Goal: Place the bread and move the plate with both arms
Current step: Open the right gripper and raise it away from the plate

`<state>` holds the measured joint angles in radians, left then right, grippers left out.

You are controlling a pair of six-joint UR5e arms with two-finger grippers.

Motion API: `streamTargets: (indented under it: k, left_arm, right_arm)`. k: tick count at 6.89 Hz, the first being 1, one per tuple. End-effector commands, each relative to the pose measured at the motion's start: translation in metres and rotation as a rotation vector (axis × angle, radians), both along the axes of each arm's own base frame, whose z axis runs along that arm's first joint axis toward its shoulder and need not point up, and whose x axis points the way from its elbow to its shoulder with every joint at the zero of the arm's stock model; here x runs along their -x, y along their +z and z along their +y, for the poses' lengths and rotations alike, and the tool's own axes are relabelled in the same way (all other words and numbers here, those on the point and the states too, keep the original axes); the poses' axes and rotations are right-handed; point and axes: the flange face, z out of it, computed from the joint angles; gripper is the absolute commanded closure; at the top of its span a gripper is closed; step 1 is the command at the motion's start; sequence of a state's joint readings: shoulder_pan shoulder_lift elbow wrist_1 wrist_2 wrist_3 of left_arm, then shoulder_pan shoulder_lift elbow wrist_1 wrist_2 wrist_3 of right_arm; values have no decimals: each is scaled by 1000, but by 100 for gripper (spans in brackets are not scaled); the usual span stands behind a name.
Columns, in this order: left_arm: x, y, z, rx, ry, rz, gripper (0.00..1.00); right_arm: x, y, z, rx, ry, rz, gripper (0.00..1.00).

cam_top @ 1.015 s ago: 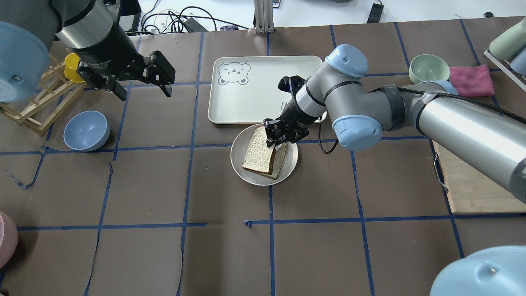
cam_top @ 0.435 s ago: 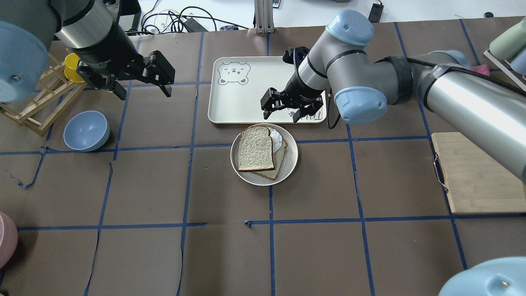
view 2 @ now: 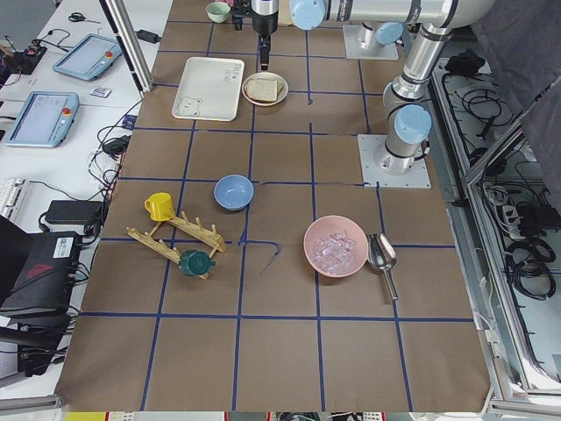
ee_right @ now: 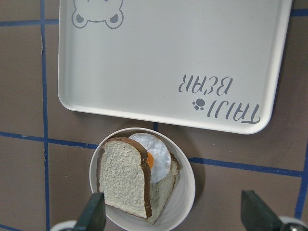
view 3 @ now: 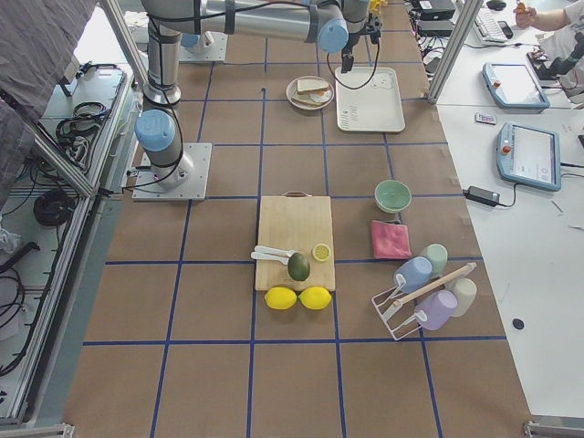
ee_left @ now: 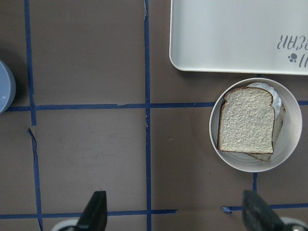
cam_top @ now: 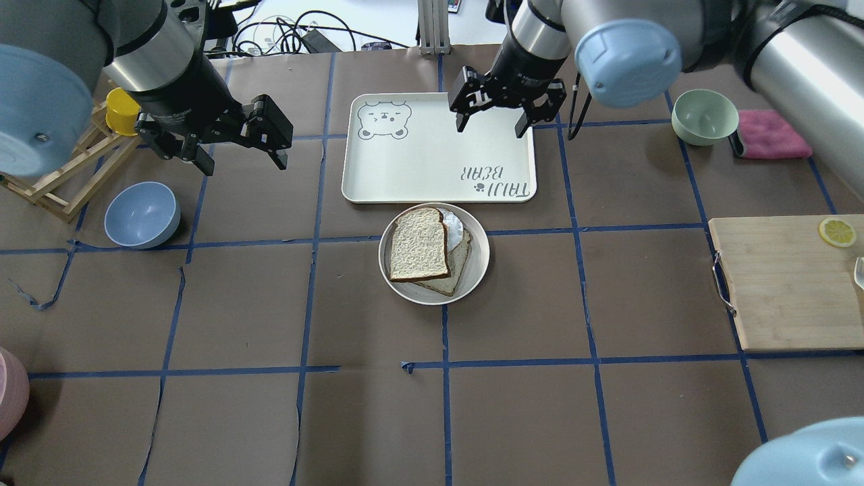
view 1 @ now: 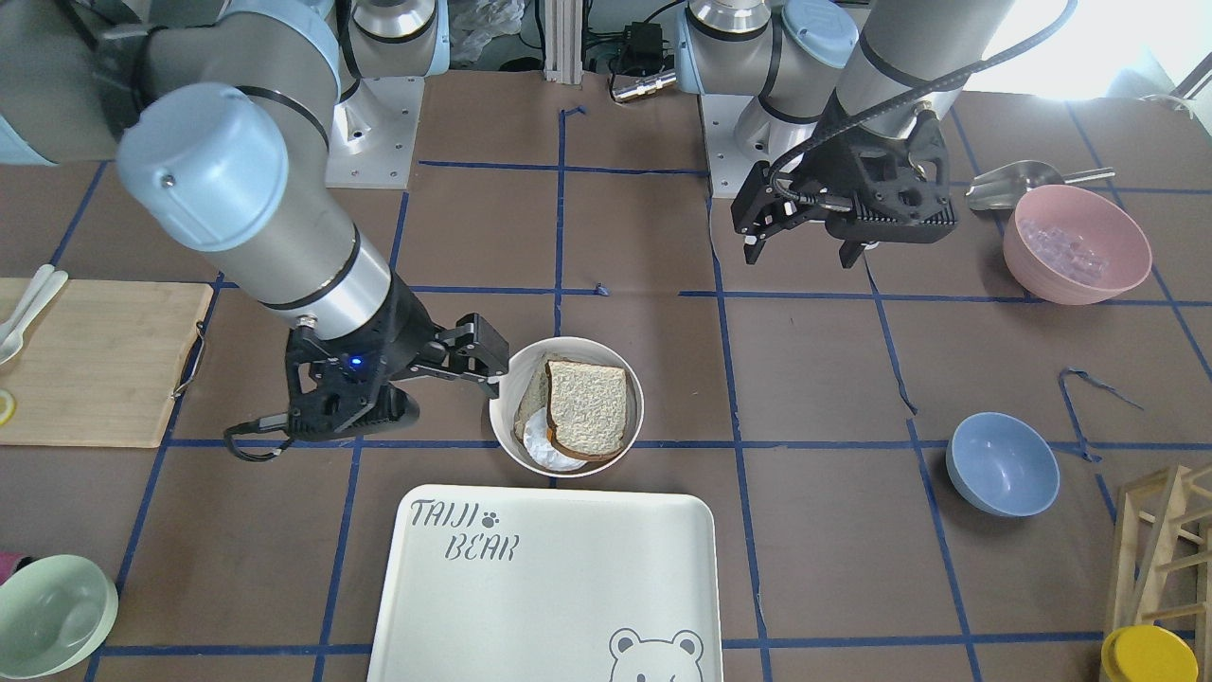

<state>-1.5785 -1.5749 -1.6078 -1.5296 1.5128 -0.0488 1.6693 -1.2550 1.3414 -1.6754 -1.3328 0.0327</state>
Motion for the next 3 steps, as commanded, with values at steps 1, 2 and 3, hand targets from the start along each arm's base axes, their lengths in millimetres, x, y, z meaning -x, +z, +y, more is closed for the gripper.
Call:
streamTargets:
  k: [1, 2, 3]
  left_arm:
    - [8, -52, -6, -118, 133, 64, 0]
    - [13, -89, -13, -136, 220, 89, 0]
    - [15, -126, -18, -138, 344, 84, 0]
  right_arm:
    - [86, 90, 39, -41, 105, 238, 0]
    - [87, 90, 78, -138, 112, 256, 5]
    - [84, 99, 93, -49, 30, 252, 0]
